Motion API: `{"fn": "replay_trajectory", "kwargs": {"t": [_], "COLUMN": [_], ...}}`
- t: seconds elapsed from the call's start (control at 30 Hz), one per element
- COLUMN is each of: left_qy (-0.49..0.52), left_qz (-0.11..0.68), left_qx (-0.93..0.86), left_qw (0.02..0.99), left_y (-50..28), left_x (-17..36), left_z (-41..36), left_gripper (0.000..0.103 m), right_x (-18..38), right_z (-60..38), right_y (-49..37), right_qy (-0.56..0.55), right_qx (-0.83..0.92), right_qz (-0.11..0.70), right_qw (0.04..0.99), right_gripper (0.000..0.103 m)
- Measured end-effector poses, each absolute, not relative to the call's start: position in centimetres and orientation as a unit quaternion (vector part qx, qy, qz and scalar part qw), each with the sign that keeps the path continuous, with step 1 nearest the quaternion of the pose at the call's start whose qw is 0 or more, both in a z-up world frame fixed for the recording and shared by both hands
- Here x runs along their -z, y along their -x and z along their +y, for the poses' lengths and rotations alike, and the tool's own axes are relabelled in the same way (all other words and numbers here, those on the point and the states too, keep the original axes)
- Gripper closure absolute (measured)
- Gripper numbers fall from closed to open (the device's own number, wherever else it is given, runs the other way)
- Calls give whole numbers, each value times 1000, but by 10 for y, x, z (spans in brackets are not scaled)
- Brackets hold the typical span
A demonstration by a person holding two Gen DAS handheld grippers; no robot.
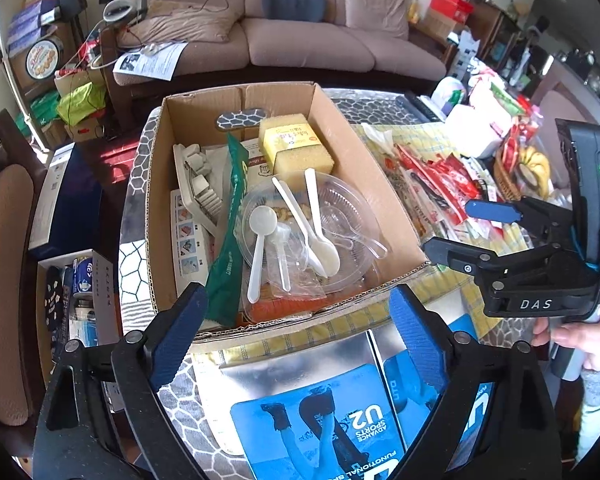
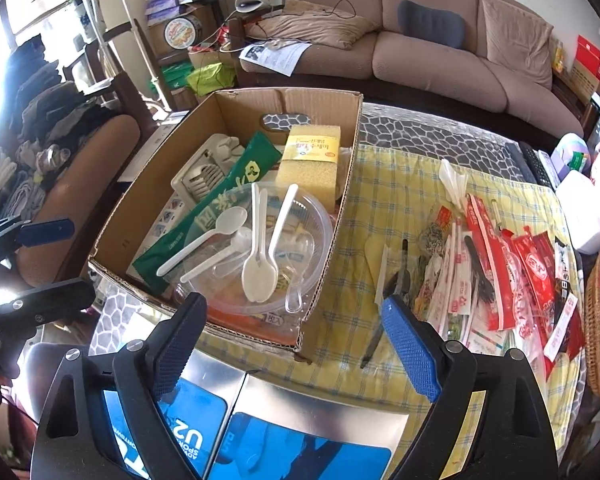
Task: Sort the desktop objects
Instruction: 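Move the left tool back over the utensil packets on the table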
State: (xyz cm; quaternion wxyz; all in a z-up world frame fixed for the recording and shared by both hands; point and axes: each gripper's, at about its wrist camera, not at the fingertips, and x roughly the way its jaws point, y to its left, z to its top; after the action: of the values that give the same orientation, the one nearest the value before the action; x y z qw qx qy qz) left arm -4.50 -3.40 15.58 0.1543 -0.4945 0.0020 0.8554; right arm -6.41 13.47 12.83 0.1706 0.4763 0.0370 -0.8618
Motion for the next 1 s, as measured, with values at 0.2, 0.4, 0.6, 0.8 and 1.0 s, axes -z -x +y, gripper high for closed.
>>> {"fn": "replay_trajectory", "kwargs": {"t": [0.2, 0.4, 0.6, 0.8, 1.0], "left_qy": [498, 488, 493, 504, 509], "left_qz": [7, 7, 22, 44, 59], "left_qx": [-851, -854, -844, -829, -818], "left_qw": [164, 178, 211, 241, 261], "left_y": [39, 42, 48, 50, 51], "left_x": [-152, -155, -144, -127, -110], "left_z": [-17, 9, 58, 111, 142], "left_gripper": [0, 0, 0, 0, 0], "right_x": [-127, -127, -115, -85, -52], "right_z": [155, 212, 280, 322, 353], "right_y": [60, 60, 58, 47, 40], "right_qy": [-478, -477, -483, -494, -495], "right_qx": [862, 868, 869, 859, 852], "right_qz": [27, -4, -46, -91, -132], "right_qw": [169, 137, 100, 102, 103], "right_gripper": [0, 0, 0, 0, 16]}}
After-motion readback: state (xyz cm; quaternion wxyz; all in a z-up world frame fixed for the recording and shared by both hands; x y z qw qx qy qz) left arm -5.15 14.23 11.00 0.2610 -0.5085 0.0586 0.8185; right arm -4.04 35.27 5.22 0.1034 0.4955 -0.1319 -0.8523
